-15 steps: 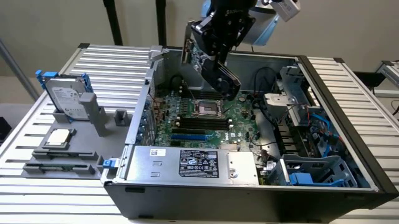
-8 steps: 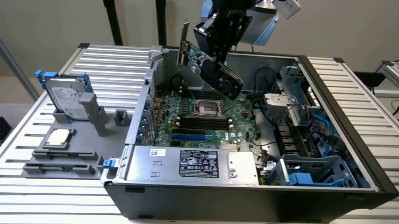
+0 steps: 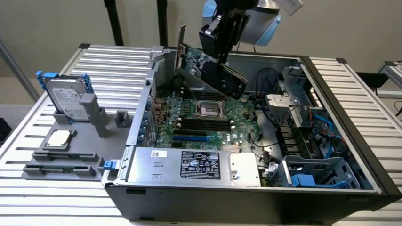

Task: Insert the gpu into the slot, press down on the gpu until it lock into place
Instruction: 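Insert the gpu into the slot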

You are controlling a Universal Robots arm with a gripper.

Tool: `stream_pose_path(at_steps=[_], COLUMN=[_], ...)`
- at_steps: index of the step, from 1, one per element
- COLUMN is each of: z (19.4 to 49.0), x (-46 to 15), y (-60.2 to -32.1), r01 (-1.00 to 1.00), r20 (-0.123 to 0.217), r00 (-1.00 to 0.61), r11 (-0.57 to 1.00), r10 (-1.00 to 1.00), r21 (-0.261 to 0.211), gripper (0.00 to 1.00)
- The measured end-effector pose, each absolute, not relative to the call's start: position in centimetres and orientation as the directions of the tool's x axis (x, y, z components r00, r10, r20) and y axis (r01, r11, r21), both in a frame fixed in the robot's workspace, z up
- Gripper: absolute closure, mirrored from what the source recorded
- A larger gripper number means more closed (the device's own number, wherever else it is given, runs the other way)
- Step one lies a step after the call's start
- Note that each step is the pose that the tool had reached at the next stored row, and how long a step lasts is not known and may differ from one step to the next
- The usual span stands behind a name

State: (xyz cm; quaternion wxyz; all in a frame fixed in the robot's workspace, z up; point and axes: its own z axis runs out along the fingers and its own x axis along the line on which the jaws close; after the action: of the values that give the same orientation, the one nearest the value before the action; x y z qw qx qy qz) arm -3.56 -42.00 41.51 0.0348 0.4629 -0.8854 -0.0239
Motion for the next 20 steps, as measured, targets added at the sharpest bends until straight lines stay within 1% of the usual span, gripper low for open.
stream_pose_path(at_steps=[20], z=[41.52], x=[-3.56], y=[-42.0], r01=[-0.968], r20=[0.038], r00=[-0.24], r11=[0.242], r10=[-0.97], r21=[0.07], gripper=[0.74])
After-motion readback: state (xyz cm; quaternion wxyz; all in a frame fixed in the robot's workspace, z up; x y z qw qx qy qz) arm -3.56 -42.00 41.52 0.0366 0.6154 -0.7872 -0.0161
